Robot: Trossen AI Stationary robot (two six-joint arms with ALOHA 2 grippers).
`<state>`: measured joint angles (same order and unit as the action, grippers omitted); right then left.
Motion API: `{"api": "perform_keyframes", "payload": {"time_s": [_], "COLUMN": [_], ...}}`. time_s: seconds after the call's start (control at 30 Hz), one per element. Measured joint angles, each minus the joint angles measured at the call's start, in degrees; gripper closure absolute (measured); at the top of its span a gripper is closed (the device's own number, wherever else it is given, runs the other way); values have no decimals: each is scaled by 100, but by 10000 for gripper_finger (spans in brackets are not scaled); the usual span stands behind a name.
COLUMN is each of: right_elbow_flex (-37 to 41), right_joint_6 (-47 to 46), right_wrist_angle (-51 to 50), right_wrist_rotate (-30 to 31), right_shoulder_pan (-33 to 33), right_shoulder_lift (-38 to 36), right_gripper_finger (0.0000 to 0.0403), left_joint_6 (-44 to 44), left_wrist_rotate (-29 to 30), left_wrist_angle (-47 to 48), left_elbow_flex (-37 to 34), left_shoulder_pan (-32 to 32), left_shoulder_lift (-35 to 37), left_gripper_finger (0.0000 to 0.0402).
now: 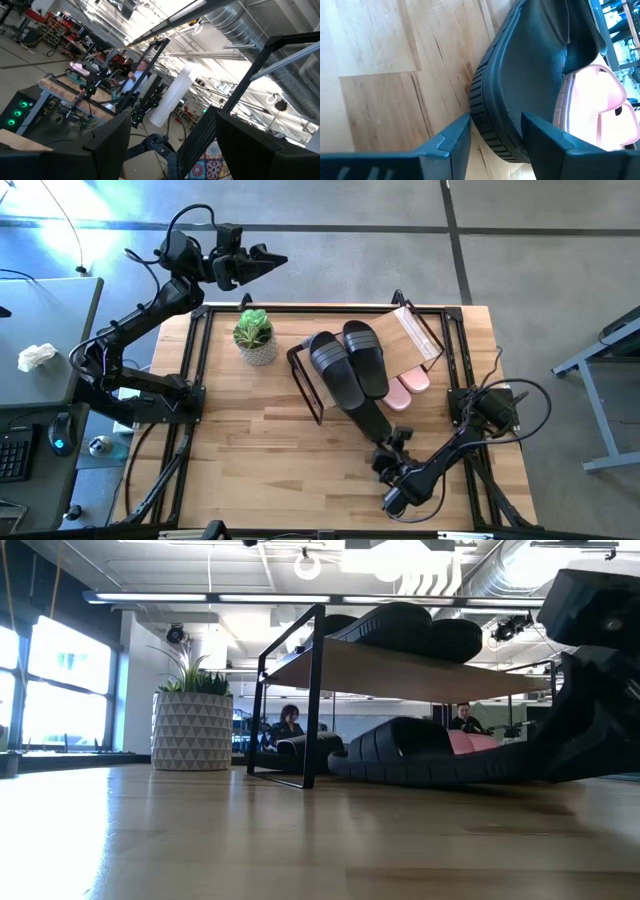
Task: Pick and place slides into the shelf
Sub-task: Put the top black slipper under the shelf
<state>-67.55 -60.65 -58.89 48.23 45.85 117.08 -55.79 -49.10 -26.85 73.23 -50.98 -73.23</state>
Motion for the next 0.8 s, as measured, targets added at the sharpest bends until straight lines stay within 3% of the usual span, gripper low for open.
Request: {"api": "perform_keyframes", "payload": {"time_s": [0.5, 0.67, 0.8], "right_elbow_flex": [-435, -1008, -1503], "right_joint_6": [-350, -934, -1889], "right_wrist_angle": [-577, -1777, -3094], "right_wrist_rotate": [-32, -142, -541], "right_shoulder_pan": [354, 534, 724], "right_shoulder_lift": [-7, -9, -13], "right_gripper_finger": [237, 239, 263], "left_joint_6": [0, -2, -20], "left_wrist_rotate": [0, 0, 0], "left_wrist_angle": [0, 0, 0], "left_elbow_flex": [0, 0, 0], "left_shoulder_pan": [0, 0, 0], "left_shoulder_lift": [0, 0, 0], "left_gripper_finger": [130, 131, 131]}}
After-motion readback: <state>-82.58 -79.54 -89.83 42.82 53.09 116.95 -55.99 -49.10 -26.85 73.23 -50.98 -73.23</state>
